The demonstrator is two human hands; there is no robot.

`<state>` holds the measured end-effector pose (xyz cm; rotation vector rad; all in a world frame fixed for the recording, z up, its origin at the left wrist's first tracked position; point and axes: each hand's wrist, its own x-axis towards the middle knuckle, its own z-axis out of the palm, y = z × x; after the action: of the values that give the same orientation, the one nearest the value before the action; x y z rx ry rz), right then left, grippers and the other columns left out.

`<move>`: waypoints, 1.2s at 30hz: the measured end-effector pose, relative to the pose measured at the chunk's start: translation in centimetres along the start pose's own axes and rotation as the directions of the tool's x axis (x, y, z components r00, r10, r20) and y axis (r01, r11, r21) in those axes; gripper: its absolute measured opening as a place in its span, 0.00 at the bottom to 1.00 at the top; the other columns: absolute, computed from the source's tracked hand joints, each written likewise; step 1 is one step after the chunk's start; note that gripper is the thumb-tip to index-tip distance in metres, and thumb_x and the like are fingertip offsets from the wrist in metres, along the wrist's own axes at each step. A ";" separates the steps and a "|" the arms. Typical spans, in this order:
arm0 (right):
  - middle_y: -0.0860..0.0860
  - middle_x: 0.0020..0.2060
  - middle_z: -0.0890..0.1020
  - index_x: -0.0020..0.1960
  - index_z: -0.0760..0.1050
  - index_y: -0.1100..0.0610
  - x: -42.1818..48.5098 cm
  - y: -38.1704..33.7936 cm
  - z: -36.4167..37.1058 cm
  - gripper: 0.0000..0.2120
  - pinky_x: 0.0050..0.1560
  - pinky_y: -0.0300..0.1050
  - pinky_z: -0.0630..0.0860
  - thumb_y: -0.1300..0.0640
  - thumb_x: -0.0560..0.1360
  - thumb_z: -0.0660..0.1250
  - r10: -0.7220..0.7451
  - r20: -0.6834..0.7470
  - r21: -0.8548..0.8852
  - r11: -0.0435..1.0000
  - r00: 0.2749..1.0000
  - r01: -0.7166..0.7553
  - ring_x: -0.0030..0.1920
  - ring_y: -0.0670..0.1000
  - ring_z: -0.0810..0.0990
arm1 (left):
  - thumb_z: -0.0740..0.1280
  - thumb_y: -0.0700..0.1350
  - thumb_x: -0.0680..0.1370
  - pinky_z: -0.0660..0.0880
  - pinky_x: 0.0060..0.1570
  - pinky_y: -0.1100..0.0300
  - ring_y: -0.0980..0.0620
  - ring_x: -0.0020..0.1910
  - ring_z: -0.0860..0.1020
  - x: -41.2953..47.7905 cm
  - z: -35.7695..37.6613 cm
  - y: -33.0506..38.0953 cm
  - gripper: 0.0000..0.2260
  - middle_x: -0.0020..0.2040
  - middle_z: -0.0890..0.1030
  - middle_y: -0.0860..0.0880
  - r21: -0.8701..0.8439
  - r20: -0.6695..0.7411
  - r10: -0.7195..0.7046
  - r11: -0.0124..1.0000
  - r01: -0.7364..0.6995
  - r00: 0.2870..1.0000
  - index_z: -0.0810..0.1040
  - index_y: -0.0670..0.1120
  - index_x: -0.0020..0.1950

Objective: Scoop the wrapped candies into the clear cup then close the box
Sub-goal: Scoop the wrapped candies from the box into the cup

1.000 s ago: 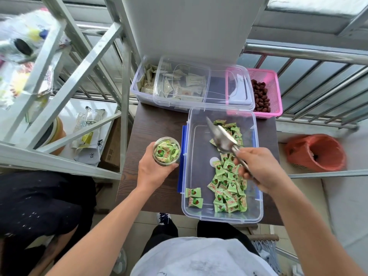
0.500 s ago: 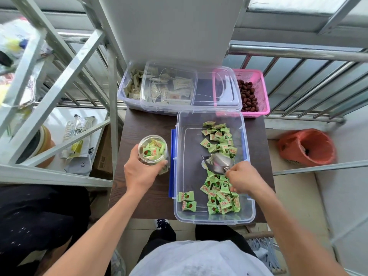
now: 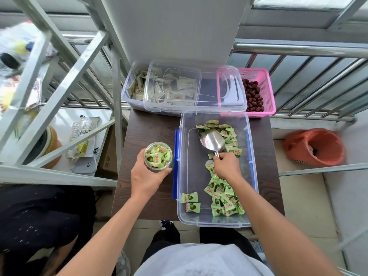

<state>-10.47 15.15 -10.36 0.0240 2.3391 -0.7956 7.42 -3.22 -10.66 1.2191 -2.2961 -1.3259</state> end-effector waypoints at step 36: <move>0.51 0.41 0.81 0.55 0.82 0.54 2.7 1.1 2.8 0.09 0.36 0.41 0.68 0.56 0.80 0.64 -0.083 -0.048 0.106 0.991 0.995 0.088 0.42 0.53 0.77 | 0.85 0.49 0.63 0.67 0.48 0.80 0.58 0.59 0.76 0.0 -0.2 0.0 0.37 0.58 0.78 0.58 -0.009 0.023 -0.002 1.000 0.002 1.000 0.69 0.60 0.65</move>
<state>-10.68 13.98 -14.21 -0.0129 2.3491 -0.9721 7.47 -3.31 -10.53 1.2101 -2.3018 -1.3566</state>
